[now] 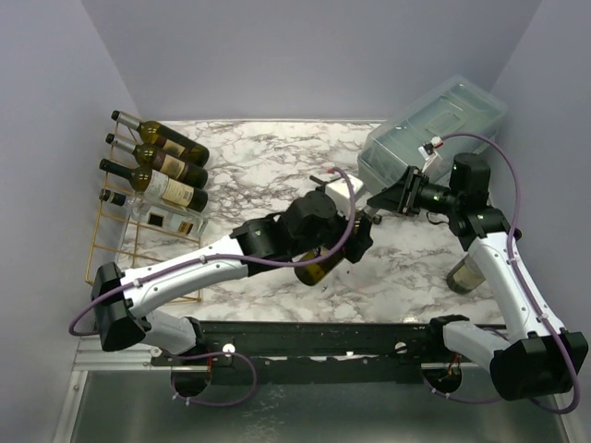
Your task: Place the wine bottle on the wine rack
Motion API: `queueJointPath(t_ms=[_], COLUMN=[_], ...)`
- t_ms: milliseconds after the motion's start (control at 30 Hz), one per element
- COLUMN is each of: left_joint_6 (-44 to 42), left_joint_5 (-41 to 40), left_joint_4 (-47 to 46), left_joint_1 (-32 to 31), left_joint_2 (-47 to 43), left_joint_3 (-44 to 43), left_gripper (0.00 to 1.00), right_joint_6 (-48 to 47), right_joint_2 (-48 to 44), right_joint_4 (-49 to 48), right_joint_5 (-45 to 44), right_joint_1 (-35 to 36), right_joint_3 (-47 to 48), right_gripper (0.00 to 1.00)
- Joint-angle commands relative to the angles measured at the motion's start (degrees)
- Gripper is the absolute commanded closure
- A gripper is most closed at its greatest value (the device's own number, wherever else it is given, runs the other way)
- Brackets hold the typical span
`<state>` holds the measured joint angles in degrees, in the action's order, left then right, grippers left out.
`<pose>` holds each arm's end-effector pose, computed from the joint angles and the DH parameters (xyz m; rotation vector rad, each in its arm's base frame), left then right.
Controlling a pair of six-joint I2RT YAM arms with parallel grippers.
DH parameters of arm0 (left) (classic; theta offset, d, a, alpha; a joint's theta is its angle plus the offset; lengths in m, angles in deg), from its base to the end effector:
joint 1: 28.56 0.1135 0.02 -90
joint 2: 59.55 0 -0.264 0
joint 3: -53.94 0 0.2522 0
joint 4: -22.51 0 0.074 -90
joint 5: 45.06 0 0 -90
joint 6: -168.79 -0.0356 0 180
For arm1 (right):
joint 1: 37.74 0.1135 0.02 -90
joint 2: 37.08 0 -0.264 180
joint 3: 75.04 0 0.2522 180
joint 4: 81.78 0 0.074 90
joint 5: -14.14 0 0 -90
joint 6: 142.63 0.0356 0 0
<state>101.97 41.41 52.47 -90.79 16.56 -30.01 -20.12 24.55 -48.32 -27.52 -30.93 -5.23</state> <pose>0.1454 -0.2714 0.3629 0.6518 1.9666 -0.8986 0.2277 0.0540 0.3400 -0.1098 2.0790 1.2732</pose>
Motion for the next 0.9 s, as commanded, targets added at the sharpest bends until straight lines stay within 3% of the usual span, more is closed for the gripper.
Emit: queueJointPath(t_ms=[0, 133, 367, 500, 867], left_joint_6=[-13.6, -15.3, -16.1, -16.2, -13.9], left_joint_5=[-18.1, -19.1, -20.4, -21.2, -23.6], left_joint_4=[7.6, 9.1, 9.4, 9.6, 9.5], left_joint_1=[-6.1, -6.5, -6.5, -6.5, -6.5], left_joint_2=[6.7, 10.2, 14.2, 16.5, 20.4], left_joint_3=[-8.8, -11.7, -14.4, -15.9, -17.7], left_gripper=[0.06, 0.11, 0.35, 0.42, 0.42], right_joint_6=[5.0, 5.5, 5.7, 5.9, 6.1], right_joint_2=[-0.6, -1.4, -2.3, -2.5, -4.1], right_joint_4=[-3.8, -4.1, -4.0, -3.7, -2.7], right_joint_5=[6.5, 6.9, 6.7, 6.8, 6.0], right_joint_1=[0.2, 0.4, 0.4, 0.5, 0.5], right_joint_3=[0.0, -1.0, -1.6, -1.5, -1.8], right_gripper=[0.99, 0.99, 0.99, 0.99, 0.99])
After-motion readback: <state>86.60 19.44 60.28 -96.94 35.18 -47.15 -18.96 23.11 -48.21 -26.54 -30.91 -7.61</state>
